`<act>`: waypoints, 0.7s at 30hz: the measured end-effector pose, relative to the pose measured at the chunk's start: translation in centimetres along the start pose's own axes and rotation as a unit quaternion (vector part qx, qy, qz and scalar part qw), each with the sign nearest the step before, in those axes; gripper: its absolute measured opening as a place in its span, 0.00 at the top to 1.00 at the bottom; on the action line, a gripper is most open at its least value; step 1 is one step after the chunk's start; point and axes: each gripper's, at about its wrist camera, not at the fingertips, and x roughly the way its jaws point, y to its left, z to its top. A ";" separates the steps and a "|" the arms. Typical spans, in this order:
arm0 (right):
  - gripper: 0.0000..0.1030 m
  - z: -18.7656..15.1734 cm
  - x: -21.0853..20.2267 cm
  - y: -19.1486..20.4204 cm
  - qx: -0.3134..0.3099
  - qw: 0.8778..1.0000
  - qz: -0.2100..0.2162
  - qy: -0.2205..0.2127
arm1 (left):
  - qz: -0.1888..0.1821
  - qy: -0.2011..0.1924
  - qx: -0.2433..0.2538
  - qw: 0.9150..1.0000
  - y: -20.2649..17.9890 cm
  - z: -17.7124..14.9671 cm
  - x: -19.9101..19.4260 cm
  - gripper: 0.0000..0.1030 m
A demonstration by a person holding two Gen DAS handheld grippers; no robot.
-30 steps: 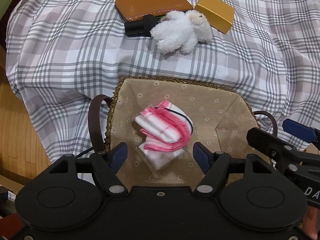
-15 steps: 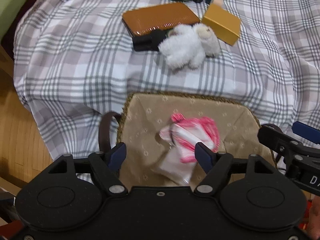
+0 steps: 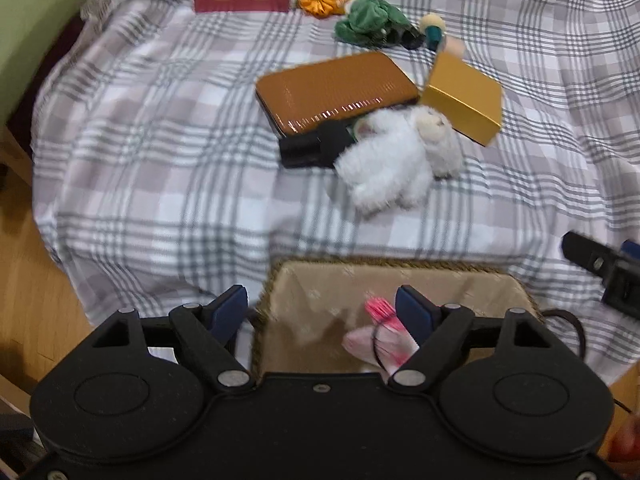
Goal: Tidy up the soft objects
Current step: 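Withdraw both open grippers from the basket toward the items on the sheet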
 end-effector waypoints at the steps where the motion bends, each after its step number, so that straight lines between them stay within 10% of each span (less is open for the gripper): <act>1: 0.10 0.3 0.3 -0.1 -0.001 1.000 -0.006 -0.004 | 0.006 -0.008 0.007 1.000 -0.1 0.1 -0.1 0.24; 21: 0.09 1.0 6.7 -0.4 -0.043 0.993 -0.103 -0.049 | 0.112 -0.117 0.012 0.987 1.6 2.9 2.3 0.18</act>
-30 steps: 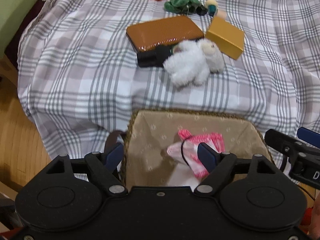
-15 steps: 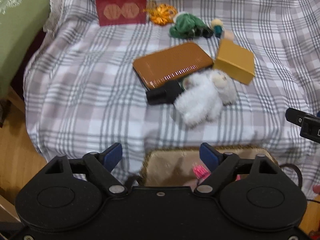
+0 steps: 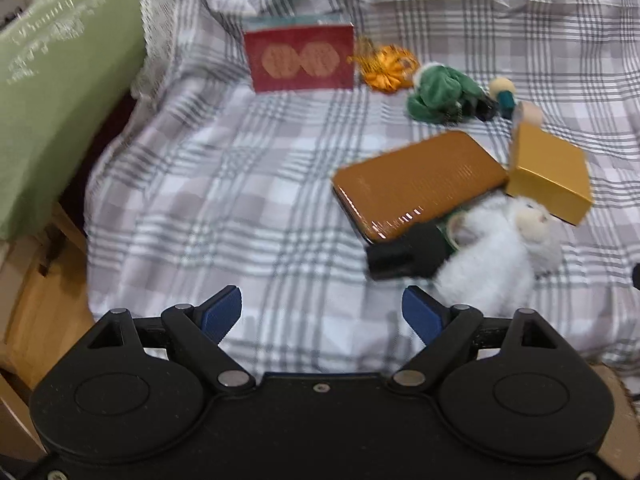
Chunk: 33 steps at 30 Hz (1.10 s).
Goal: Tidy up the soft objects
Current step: 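Withdraw both open grippers from the basket toward the items on the sheet, then move the left gripper to the green plush toy while the right gripper approaches the beige tape roll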
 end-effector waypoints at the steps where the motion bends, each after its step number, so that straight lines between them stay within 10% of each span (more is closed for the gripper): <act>1: 0.09 0.0 0.2 0.0 0.003 1.000 0.001 0.000 | 0.004 -0.003 0.003 1.000 0.0 0.0 0.2 0.18; 20: 0.08 0.7 -3.1 0.5 -0.005 0.998 -0.020 -0.060 | 0.018 -0.056 0.008 0.998 0.1 -0.2 -2.4 0.14; 33: 0.08 0.3 -0.9 1.1 -0.022 0.999 -0.027 -0.023 | 0.019 -0.013 0.008 1.000 0.2 -0.1 -0.5 0.14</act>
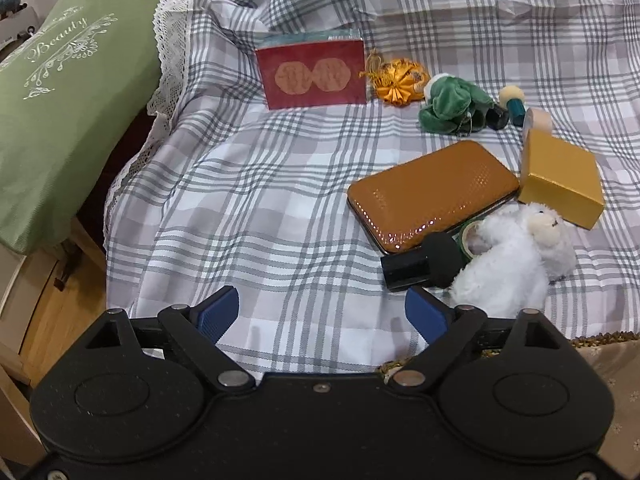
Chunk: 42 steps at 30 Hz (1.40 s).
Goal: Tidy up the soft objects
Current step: 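Move the left gripper to the green plush toy while the right gripper approaches the beige tape roll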
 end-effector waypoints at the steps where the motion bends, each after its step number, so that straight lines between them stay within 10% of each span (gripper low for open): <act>1: 0.08 0.1 0.2 -0.1 0.003 1.000 0.005 -0.013 | -0.001 0.003 0.002 1.000 0.1 0.2 0.0 0.14; 26: 0.08 11.1 6.2 0.0 0.026 0.992 0.084 -0.094 | -0.070 -0.015 -0.003 0.997 -4.3 14.0 6.7 0.14; 42: 0.08 13.9 15.5 2.8 0.026 0.992 0.119 -0.024 | -0.141 0.015 -0.022 0.990 -8.2 19.2 12.4 0.11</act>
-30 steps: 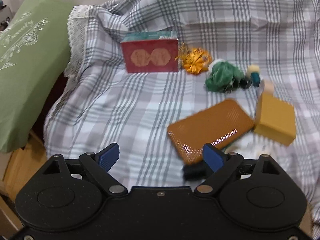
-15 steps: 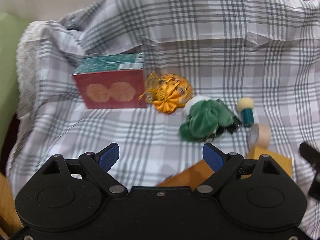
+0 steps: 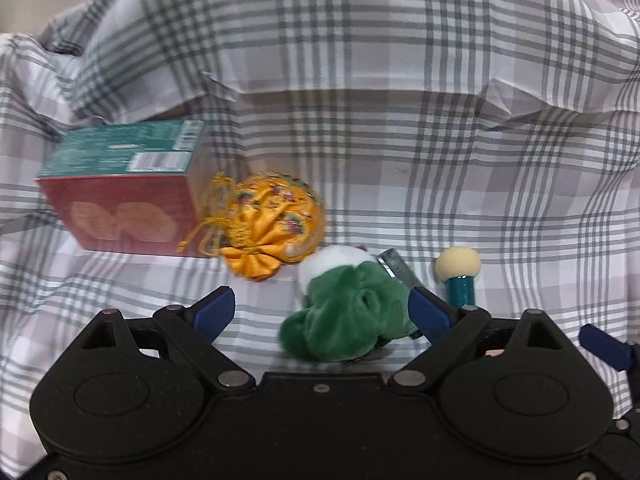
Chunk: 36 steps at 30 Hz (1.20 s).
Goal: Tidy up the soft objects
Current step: 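Move the left gripper to the green plush toy while the right gripper approaches the beige tape roll, then close the left gripper on the green plush toy while the right gripper grasps the tape roll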
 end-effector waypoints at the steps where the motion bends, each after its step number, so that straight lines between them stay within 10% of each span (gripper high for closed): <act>1: 0.08 0.0 0.2 -0.2 0.001 1.000 -0.005 0.002 | -0.004 0.004 0.000 1.000 -0.1 0.1 0.4 0.11; 16: 0.12 -0.2 0.2 -5.6 0.072 0.992 -0.105 0.018 | 0.015 0.040 -0.028 0.999 2.8 -0.6 2.1 0.05; 26: 0.09 0.9 -0.3 -1.5 0.040 0.999 -0.019 -0.006 | 0.019 0.038 -0.036 0.998 3.5 -0.8 1.8 0.04; 36: 0.10 0.8 1.0 -6.4 0.089 0.991 -0.099 0.020 | 0.012 0.034 -0.037 0.999 4.0 -0.9 1.5 0.04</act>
